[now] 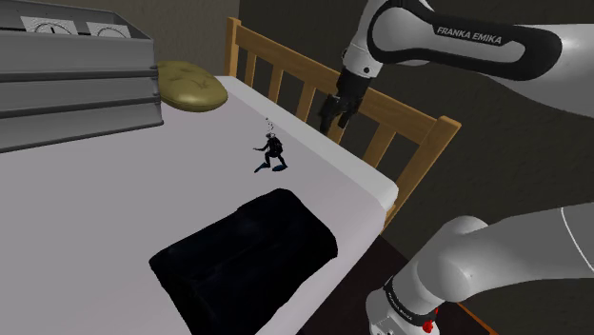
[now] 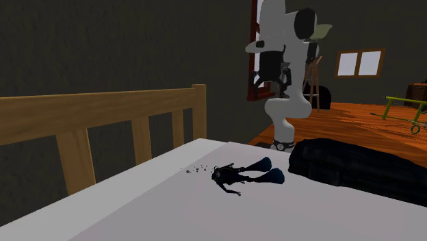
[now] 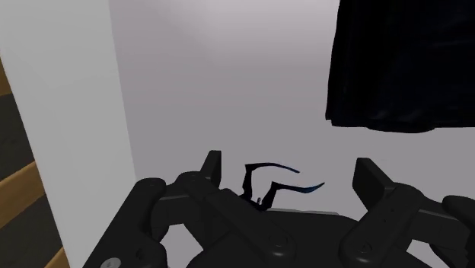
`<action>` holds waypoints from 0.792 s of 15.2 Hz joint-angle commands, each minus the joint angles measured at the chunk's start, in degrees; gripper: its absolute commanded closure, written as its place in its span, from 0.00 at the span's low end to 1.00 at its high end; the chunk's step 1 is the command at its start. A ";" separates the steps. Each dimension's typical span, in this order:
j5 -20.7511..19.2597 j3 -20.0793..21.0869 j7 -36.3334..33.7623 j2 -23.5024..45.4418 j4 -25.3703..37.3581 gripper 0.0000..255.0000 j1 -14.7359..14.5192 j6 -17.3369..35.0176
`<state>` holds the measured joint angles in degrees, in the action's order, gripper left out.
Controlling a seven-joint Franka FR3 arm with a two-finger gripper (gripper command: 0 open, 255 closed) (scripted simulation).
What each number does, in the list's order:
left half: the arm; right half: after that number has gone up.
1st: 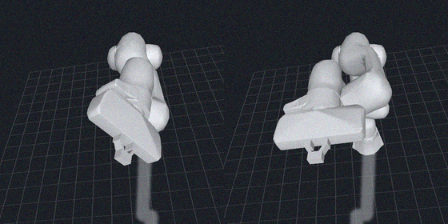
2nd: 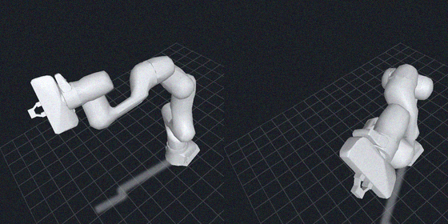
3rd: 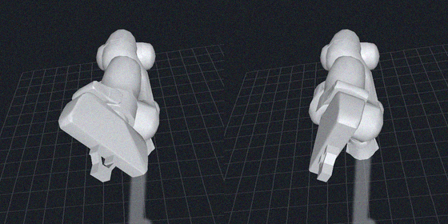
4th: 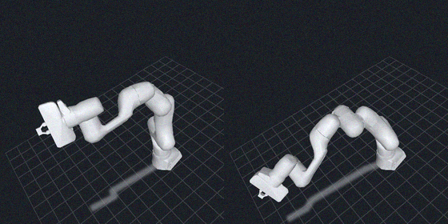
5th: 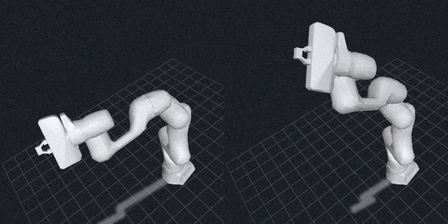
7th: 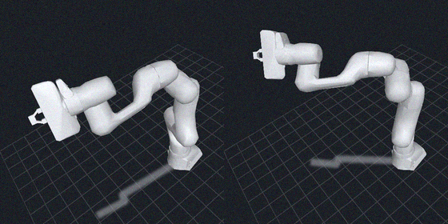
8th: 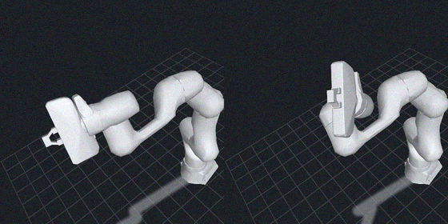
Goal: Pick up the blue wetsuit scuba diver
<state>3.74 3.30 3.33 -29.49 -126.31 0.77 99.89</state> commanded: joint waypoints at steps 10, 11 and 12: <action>0.54 -0.63 -1.75 25.31 14.11 0.00 1.34 6.73; 0.61 -0.70 -1.91 27.65 15.81 0.00 1.43 6.96; 0.68 -0.78 -2.07 29.99 17.58 0.00 1.51 7.13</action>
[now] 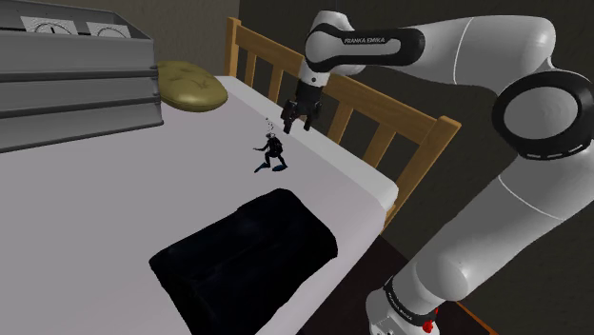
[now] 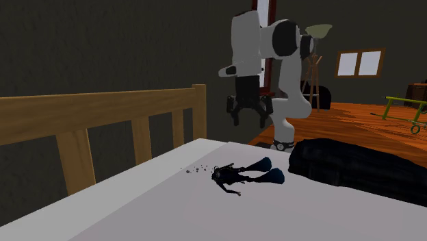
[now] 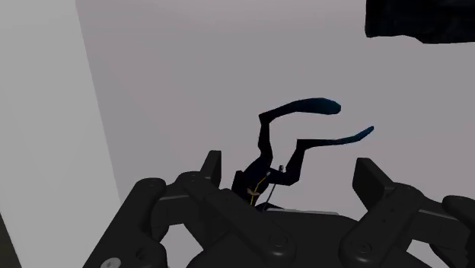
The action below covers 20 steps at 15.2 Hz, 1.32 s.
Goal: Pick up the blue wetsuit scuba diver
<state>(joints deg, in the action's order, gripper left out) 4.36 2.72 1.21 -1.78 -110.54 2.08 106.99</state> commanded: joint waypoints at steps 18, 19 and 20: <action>1.24 -1.09 -1.48 31.27 25.34 0.00 1.09 0.94; 1.27 -1.08 -1.38 31.68 24.74 0.00 1.08 1.94; 1.27 -1.08 -1.38 31.67 24.73 0.00 1.08 1.94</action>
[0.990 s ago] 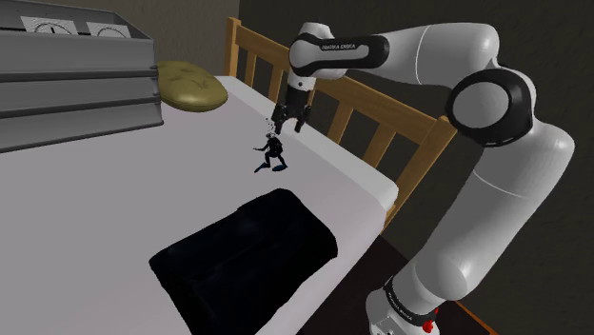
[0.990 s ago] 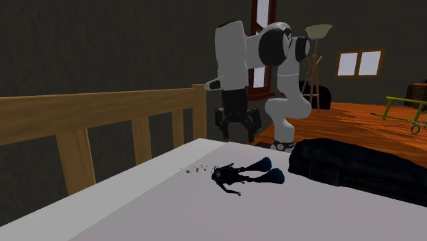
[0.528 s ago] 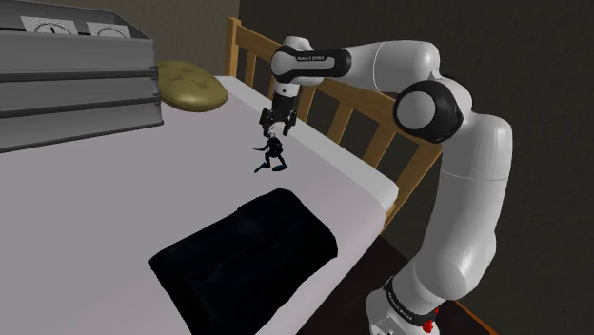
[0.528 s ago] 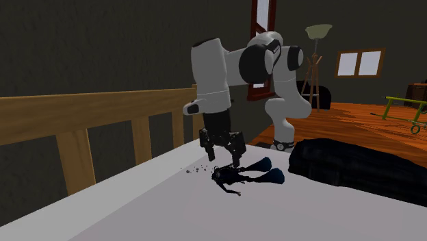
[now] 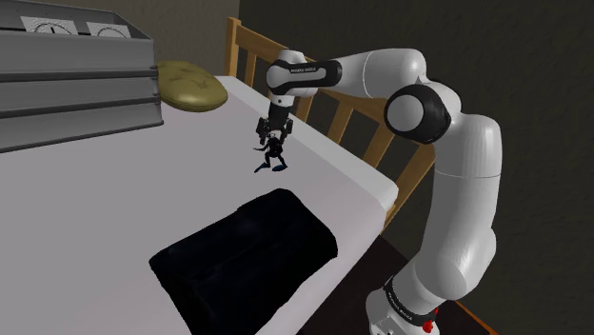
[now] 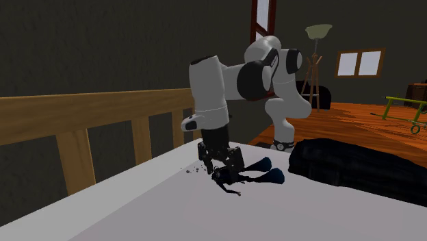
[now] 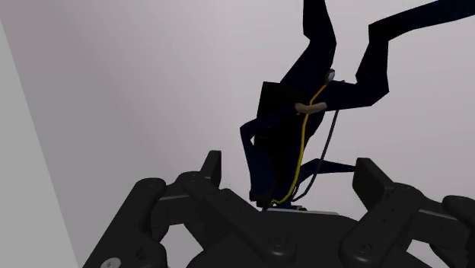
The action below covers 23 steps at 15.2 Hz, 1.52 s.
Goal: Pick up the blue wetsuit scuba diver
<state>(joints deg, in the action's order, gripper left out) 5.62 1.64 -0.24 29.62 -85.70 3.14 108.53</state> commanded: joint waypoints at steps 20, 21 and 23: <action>-0.11 -0.01 -0.48 -1.55 4.05 1.00 0.07 -5.55; -0.12 -0.01 -0.55 -1.70 4.60 1.00 0.08 -6.24; -0.15 -0.01 -0.68 -1.95 5.76 1.00 0.09 -7.65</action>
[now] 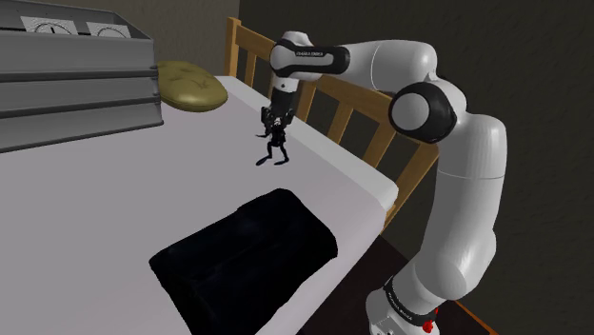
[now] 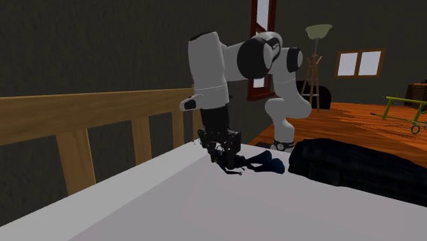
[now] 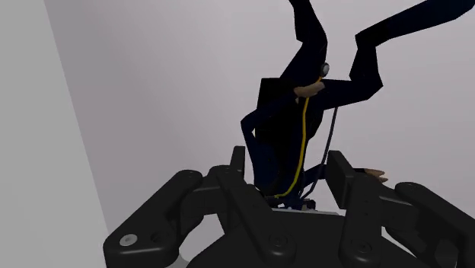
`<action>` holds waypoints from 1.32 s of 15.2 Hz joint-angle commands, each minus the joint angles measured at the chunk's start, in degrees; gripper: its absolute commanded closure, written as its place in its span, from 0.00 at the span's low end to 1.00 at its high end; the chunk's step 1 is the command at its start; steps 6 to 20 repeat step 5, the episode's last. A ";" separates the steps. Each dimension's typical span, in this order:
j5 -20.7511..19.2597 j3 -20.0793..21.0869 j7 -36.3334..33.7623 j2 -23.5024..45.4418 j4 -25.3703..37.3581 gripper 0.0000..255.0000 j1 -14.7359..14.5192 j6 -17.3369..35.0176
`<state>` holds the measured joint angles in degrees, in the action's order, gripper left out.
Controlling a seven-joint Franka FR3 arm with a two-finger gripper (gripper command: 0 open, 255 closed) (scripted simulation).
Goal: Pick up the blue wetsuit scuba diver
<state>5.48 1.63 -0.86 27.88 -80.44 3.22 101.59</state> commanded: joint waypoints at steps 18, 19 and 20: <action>-0.05 0.00 -0.26 -0.49 2.49 1.00 0.03 -2.97; -0.05 0.00 -0.26 -0.49 2.49 1.00 0.03 -2.97; -0.05 0.00 -0.26 -0.49 2.49 1.00 0.03 -2.97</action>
